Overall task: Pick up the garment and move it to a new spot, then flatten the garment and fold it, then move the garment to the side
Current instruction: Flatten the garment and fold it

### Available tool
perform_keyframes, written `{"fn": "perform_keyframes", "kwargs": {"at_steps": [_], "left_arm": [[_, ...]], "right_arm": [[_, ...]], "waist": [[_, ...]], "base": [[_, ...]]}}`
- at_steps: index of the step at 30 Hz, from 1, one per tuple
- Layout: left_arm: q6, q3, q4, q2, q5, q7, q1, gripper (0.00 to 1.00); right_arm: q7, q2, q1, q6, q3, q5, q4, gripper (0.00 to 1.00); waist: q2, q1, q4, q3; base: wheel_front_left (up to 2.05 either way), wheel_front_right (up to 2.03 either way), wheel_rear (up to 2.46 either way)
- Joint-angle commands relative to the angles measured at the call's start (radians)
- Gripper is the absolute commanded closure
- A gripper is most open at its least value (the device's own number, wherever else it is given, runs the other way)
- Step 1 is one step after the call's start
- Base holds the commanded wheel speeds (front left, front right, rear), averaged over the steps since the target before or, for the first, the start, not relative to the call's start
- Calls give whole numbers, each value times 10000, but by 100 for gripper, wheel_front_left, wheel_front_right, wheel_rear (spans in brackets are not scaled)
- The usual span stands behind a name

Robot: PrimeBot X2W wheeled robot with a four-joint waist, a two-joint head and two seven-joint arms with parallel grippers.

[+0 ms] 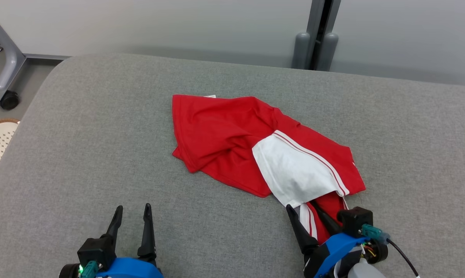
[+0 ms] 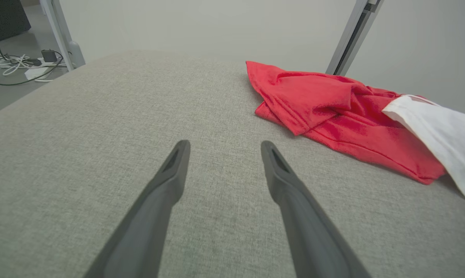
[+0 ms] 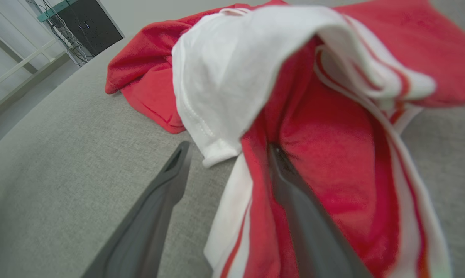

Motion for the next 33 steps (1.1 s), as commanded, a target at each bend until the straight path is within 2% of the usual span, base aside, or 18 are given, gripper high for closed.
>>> {"fn": "perform_keyframes", "kwargs": {"at_steps": [1,6,22,23,24,25,26,33], "left_arm": [[3,19,-25,-11,-12,-24,-101,0],[53,-43,-68,-9,-80,-24,-206,0],[38,-284,-17,-8,-164,-24,-489,0],[48,-271,-6,-8,-177,-24,-456,0],[47,-256,3,-8,-176,-26,-412,0],[39,-232,22,-8,-165,-24,-383,0],[35,-223,36,-9,-159,-26,-366,0],[16,-149,124,-10,-152,-26,-292,0]], "right_arm": [[2,-47,-143,1,-34,15,141,0],[11,-47,-124,1,-139,55,184,0],[-1,-46,233,1,190,296,-1676,0],[-1,-46,256,1,132,293,-1768,22],[-1,-46,272,1,84,261,-1824,59],[-1,-46,267,1,21,206,-1884,89],[-1,-46,275,1,-35,184,-1940,100],[-1,-46,413,1,-363,318,-2412,100]], "waist": [[-1,-1,110,112],[-1,-1,118,242],[-1,-1,-67,318],[-1,-1,-60,315],[-1,-1,-53,313],[-1,-1,-46,318],[-1,-1,-38,314],[-1,-1,-41,207]], "base": [[0,0,0],[0,0,0],[0,0,0],[0,0,0],[0,0,0],[0,0,0],[0,0,0],[0,0,0]]}}
